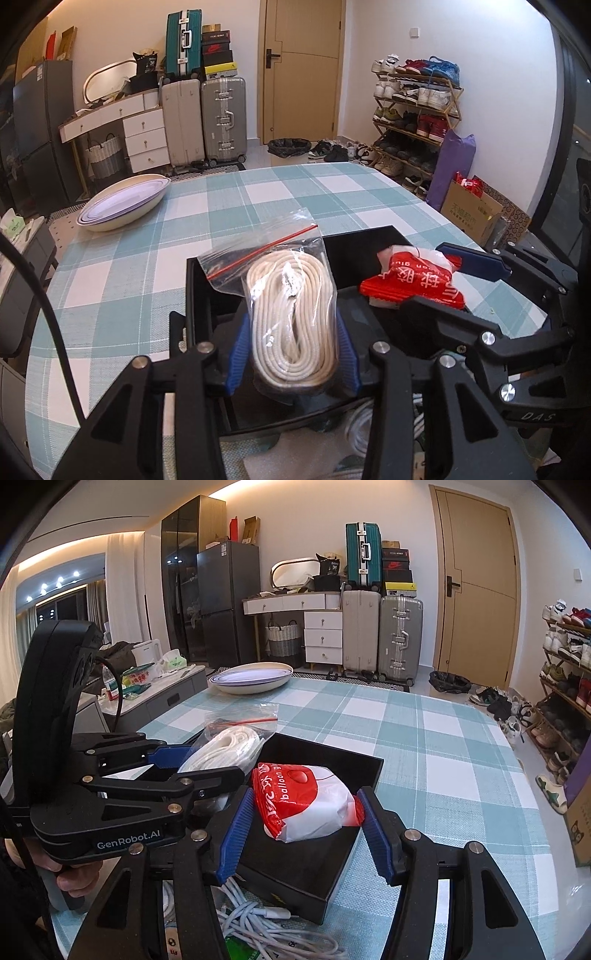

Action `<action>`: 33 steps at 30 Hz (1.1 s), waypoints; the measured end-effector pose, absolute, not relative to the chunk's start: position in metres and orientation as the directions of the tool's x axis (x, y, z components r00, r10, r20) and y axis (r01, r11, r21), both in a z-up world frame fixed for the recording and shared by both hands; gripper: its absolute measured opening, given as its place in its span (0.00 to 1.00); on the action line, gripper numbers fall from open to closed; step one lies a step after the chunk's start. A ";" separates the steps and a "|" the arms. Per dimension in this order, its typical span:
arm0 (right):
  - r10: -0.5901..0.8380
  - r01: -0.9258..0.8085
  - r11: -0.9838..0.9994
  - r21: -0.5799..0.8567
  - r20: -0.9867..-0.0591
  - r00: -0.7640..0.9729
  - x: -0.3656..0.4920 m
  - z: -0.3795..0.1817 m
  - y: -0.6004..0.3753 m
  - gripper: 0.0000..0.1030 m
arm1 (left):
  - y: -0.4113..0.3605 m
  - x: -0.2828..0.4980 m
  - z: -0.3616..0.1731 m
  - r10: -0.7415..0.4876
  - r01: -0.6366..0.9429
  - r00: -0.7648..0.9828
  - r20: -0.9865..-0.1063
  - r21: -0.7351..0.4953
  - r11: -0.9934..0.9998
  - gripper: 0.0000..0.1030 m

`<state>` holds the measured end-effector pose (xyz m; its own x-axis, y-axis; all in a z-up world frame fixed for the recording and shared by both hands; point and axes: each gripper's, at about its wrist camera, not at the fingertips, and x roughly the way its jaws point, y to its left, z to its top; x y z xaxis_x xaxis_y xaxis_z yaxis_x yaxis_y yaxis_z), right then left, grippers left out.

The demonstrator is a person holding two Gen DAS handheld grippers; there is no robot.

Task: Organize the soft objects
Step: 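Lower both held bags into the black box and open both grippers, then move the right gripper toward the green printed packet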

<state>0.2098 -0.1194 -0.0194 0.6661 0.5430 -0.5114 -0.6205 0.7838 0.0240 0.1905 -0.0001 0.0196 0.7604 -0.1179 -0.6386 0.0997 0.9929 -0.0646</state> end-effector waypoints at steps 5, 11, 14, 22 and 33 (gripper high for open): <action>0.537 -0.601 0.799 0.030 -0.488 0.688 0.205 -0.014 -0.130 0.83 | 0.005 0.175 0.030 -0.120 0.099 0.791 -0.600 -0.069 0.993 0.59; 0.547 -0.580 0.810 0.082 -0.461 0.699 0.187 -0.004 -0.152 0.99 | 0.015 0.147 0.042 -0.078 0.043 0.821 -0.566 -0.076 0.996 0.95; 0.559 -0.576 0.809 0.113 -0.448 0.698 0.174 0.000 -0.162 1.00 | 0.017 0.130 0.047 -0.073 0.042 0.829 -0.555 -0.067 0.997 1.00; 0.560 -0.567 0.813 0.134 -0.448 0.697 0.141 0.005 -0.178 1.00 | 0.015 0.091 0.053 -0.048 0.038 0.850 -0.524 -0.030 0.999 1.00; 0.544 -0.598 0.798 0.074 -0.514 0.663 0.095 -0.017 -0.171 1.00 | 0.021 0.072 0.044 -0.057 0.033 0.843 -0.536 -0.055 0.998 1.00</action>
